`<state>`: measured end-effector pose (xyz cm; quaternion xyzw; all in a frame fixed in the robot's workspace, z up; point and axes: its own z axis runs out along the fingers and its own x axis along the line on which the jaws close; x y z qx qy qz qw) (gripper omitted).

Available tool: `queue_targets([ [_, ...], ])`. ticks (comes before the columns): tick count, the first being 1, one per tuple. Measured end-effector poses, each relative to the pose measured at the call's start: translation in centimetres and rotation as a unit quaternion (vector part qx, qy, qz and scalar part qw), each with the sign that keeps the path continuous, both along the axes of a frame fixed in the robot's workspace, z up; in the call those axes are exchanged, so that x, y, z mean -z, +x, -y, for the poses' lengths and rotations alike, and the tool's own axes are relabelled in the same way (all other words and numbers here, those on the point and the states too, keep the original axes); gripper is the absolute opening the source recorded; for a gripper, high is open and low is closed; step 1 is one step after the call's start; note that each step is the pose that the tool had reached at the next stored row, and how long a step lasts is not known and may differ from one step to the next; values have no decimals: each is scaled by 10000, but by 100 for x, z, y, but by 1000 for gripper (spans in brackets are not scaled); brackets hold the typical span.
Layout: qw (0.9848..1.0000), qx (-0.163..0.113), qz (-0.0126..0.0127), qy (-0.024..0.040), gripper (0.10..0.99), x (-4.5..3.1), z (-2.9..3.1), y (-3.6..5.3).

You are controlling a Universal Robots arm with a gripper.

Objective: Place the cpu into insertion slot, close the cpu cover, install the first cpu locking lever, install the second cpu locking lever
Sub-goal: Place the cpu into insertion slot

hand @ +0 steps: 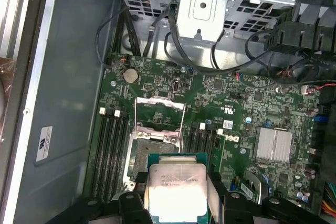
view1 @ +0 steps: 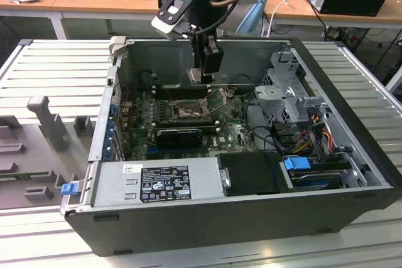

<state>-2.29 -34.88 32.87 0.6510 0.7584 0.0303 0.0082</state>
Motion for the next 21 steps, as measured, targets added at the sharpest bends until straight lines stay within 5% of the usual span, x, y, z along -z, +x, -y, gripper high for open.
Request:
queue_targets([
  [5,9999,103,-9,-1,529,18,0,1],
  [9,9990,457,-8,-3,529,37,0,0],
  [21,9958,918,12,-18,529,244,2,-9],
])
